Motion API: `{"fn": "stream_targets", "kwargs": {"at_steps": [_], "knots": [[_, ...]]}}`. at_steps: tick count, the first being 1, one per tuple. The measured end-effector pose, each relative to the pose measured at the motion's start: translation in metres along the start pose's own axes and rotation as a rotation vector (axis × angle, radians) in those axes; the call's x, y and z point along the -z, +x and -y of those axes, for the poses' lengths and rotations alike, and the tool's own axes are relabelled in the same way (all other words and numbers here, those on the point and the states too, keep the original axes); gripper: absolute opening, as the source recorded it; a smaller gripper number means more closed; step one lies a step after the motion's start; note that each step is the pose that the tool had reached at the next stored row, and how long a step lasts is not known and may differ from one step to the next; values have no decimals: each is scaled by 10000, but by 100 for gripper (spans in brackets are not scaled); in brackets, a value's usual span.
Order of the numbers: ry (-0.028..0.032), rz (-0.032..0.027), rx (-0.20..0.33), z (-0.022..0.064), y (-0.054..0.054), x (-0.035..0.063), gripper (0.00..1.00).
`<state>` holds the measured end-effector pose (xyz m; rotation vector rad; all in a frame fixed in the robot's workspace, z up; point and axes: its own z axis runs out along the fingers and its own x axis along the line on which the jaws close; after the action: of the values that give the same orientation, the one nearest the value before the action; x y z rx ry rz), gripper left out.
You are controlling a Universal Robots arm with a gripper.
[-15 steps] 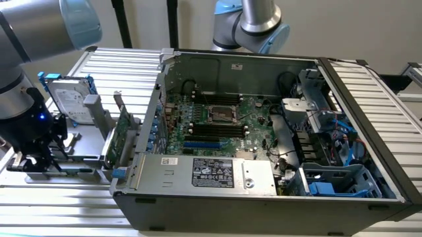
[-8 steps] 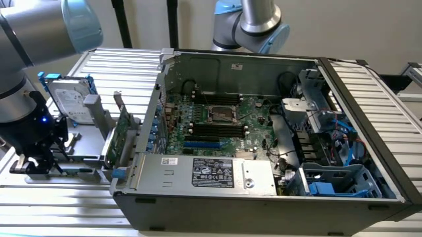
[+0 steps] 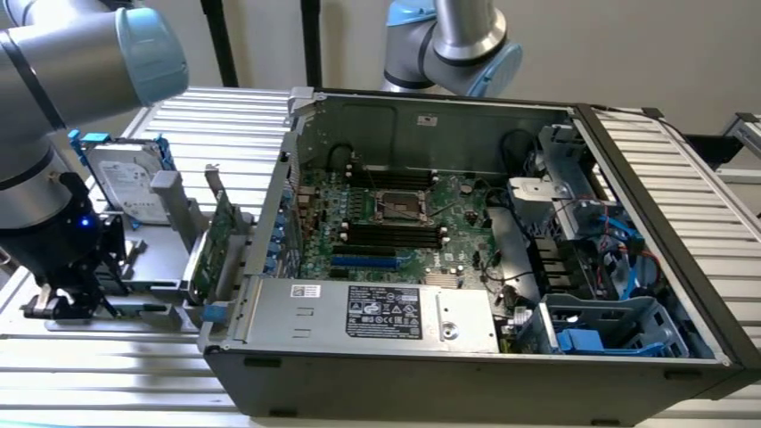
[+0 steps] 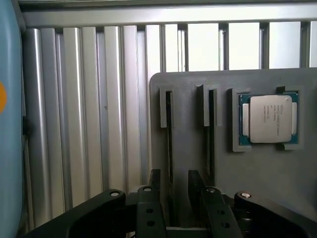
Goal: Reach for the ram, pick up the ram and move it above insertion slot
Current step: 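Pick up the ram and move it above insertion slot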
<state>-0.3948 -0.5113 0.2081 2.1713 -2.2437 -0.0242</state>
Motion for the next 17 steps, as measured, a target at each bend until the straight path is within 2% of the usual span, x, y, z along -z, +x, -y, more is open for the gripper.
{"fn": "stream_targets", "kwargs": {"at_steps": [7, 13, 16, 17], "knots": [[0, -1, 24, 4, 0, -83, 36], [-5, -1, 32, 5, 0, -105, 34], [-10, -1, 33, 5, 0, -106, 16], [-10, -1, 33, 5, 0, -106, 16]]}}
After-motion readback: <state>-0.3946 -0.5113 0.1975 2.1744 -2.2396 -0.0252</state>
